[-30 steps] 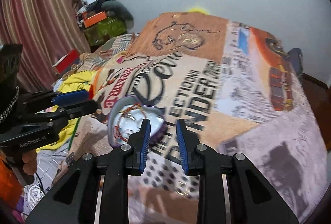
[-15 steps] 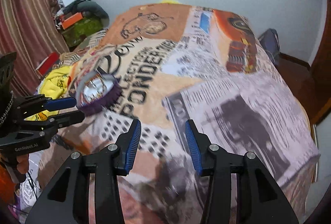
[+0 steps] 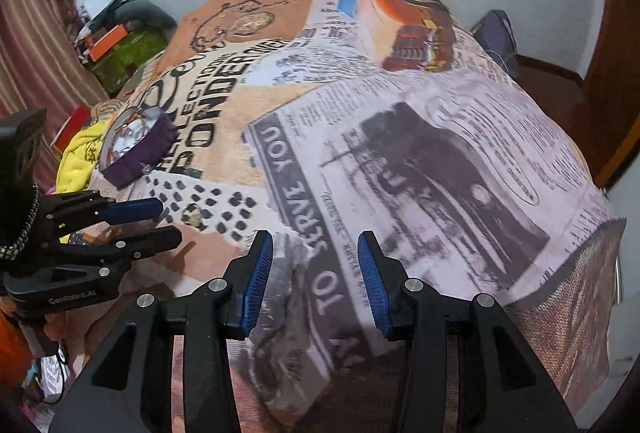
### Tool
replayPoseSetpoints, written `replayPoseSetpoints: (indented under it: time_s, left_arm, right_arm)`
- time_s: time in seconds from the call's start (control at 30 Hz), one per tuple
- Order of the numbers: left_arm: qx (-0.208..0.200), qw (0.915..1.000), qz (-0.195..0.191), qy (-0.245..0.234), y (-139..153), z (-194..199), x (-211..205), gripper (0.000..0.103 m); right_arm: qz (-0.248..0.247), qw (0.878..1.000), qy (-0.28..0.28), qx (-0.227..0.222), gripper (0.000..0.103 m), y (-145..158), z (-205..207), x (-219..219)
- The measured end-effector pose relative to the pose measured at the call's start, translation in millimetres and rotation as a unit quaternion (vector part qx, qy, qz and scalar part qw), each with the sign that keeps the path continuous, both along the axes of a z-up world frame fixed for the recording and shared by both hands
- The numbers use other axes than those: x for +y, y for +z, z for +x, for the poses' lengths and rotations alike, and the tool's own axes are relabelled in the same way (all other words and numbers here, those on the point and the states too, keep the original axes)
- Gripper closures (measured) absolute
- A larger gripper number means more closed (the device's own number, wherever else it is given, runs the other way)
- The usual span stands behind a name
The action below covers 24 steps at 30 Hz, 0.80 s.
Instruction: Organize jewelry
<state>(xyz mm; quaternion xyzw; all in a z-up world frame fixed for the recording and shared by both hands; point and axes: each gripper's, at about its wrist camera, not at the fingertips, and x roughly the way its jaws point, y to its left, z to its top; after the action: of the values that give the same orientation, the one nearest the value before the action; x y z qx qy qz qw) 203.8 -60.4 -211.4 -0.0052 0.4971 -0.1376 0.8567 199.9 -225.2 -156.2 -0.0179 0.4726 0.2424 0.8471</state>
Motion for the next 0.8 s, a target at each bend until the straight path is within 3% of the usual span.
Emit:
replayPoseSetpoints:
  time_s: [0.2, 0.23, 0.3, 0.43, 0.47, 0.8]
  left_arm:
    - [-0.006, 0.9999, 0.007, -0.005, -4, 8, -8, 0.062]
    - [-0.006, 1.0000, 0.006, -0.004, -5, 9, -9, 0.065]
    - [-0.007, 0.9999, 0.009, -0.002, -7, 11, -10, 0.079]
    - [-0.008, 0.9999, -0.012, -0.001, -6, 12, -4, 0.079]
    - [-0.009, 0.9998, -0.015, -0.001, -5, 10, -2, 0.098]
    - [-0.028, 0.9979, -0.034, 0.048, 15, -22, 49, 0.097]
  right_arm:
    - [0.010, 1.000, -0.008, 0.001, 0.063, 1, 2, -9]
    - [0.008, 1.000, -0.008, 0.000, 0.063, 1, 2, -9]
    - [0.007, 1.000, -0.008, 0.000, 0.063, 0, 2, -8]
    - [0.016, 1.000, -0.004, 0.006, 0.063, -2, 1, -3]
    - [0.015, 1.000, -0.001, 0.007, 0.063, -2, 0, -1]
    - [0.018, 1.000, 0.019, 0.011, 0.063, -5, -2, 14]
